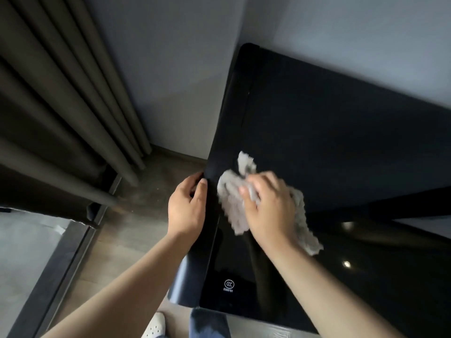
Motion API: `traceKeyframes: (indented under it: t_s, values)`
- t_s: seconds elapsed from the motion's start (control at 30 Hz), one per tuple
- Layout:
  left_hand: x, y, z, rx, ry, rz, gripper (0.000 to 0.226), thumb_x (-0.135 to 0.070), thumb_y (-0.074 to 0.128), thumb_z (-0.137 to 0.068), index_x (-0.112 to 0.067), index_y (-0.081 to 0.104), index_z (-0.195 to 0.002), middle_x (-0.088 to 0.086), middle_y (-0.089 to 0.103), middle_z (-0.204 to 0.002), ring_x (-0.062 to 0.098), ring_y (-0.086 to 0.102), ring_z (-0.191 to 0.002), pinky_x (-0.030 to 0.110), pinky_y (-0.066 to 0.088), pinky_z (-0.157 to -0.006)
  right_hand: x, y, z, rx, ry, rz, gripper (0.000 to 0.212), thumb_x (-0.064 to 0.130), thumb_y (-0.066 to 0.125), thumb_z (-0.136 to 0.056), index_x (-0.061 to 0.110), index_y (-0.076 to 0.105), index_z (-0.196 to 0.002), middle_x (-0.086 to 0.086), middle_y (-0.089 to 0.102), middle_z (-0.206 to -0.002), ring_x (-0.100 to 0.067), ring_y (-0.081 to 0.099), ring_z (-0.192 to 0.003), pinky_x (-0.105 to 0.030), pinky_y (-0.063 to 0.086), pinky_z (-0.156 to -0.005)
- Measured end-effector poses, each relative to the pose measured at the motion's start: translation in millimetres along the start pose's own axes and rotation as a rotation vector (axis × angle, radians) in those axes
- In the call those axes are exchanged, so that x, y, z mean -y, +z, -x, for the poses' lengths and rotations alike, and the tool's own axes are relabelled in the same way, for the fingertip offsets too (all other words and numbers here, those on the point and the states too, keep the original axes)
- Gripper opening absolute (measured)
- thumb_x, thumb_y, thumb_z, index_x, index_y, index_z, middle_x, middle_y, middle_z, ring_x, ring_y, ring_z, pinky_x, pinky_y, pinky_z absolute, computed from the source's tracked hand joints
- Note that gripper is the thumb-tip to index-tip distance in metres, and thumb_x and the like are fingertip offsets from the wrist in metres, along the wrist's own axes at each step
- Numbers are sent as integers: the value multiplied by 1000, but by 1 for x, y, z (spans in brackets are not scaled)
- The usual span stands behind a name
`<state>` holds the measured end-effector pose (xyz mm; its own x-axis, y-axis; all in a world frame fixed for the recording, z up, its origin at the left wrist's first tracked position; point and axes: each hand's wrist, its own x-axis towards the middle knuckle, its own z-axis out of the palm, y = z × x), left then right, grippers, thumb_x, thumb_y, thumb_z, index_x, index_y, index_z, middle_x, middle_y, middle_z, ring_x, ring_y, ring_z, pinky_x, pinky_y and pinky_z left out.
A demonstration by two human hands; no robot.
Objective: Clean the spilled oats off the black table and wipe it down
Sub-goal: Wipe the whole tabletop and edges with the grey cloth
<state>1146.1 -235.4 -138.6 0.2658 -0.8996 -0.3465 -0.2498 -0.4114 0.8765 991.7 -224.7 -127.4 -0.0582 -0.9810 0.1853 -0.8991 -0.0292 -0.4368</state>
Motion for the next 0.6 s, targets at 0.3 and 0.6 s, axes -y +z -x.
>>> traceKeyframes:
  t_s: [0.3,0.6]
  values:
    - [29,-34,41,38,65,-34,21,-19,57,-93,-21,69,-110,-7,66,-104,-13,59,-88,-2,38,-71,0,-34,-3,-116,150,-165,25,40,56,-88,23,68,-101,10,60,-101,-15,59,-94,-35,51,-74]
    - [42,-52,69,69,120,-45,22,-15,54,-94,-20,70,-108,-18,62,-99,-19,54,-89,-3,35,-71,19,6,-15,-53,287,174,22,36,50,-95,21,62,-106,-1,59,-107,-24,54,-97,-30,27,-69]
